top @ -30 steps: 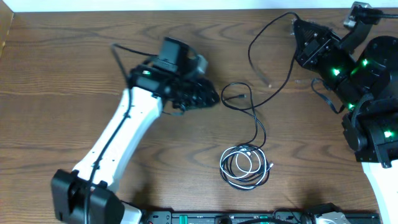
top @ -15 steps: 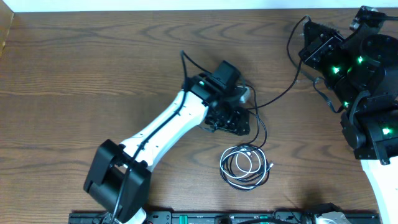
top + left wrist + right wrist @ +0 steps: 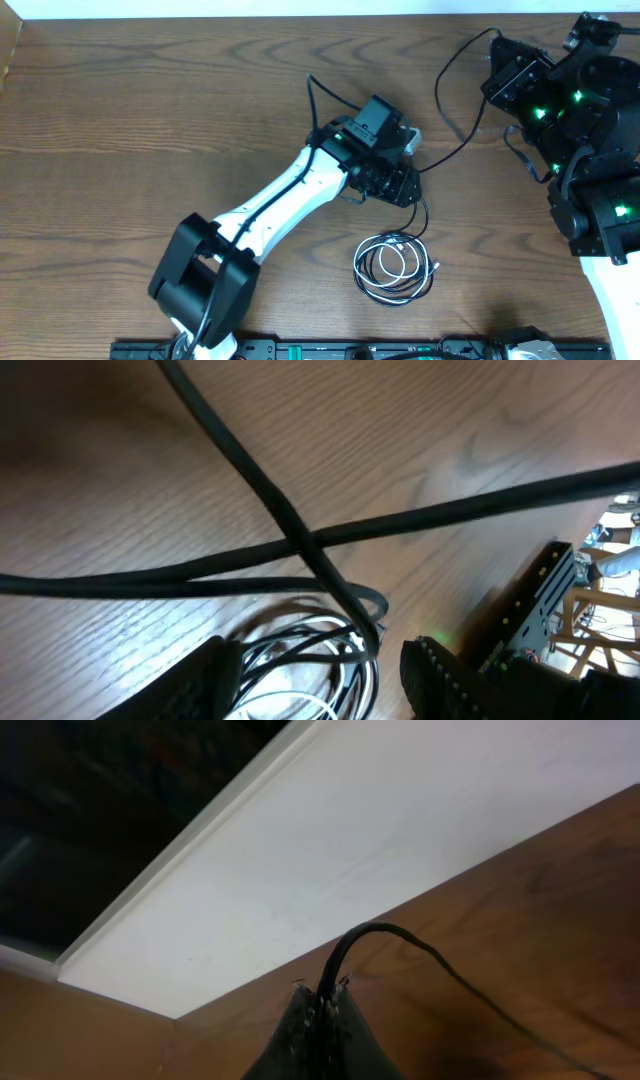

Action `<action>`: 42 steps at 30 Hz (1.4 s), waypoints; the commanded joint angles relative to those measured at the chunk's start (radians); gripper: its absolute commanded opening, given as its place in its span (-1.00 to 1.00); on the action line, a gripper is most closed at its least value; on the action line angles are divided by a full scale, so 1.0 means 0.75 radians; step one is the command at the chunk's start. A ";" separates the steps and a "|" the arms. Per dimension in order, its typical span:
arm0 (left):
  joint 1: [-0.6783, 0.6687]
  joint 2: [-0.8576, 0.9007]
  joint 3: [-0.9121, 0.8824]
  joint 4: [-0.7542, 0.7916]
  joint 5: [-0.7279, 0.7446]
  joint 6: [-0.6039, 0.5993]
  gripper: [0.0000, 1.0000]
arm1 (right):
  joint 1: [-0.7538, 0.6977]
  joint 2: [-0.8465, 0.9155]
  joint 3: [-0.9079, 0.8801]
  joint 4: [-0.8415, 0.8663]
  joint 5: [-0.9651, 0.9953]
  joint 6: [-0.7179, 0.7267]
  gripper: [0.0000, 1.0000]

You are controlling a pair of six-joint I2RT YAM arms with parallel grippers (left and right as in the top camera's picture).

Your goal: Untangle cables

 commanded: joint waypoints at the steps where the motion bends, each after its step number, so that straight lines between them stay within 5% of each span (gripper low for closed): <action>1: -0.010 0.022 -0.004 0.017 0.008 -0.016 0.13 | -0.010 0.000 0.026 0.003 0.020 0.015 -0.98; 9: -0.023 0.022 -0.004 0.047 0.008 -0.016 0.10 | -0.010 0.000 0.026 0.004 0.020 0.015 -0.98; 20: -0.053 0.023 -0.004 0.047 -0.063 -0.016 -0.38 | -0.010 0.000 0.026 -0.002 0.015 0.015 -0.98; 42: -0.054 0.025 -0.004 0.109 -0.063 -0.046 -0.61 | -0.009 0.000 0.026 -0.034 0.015 0.035 -0.98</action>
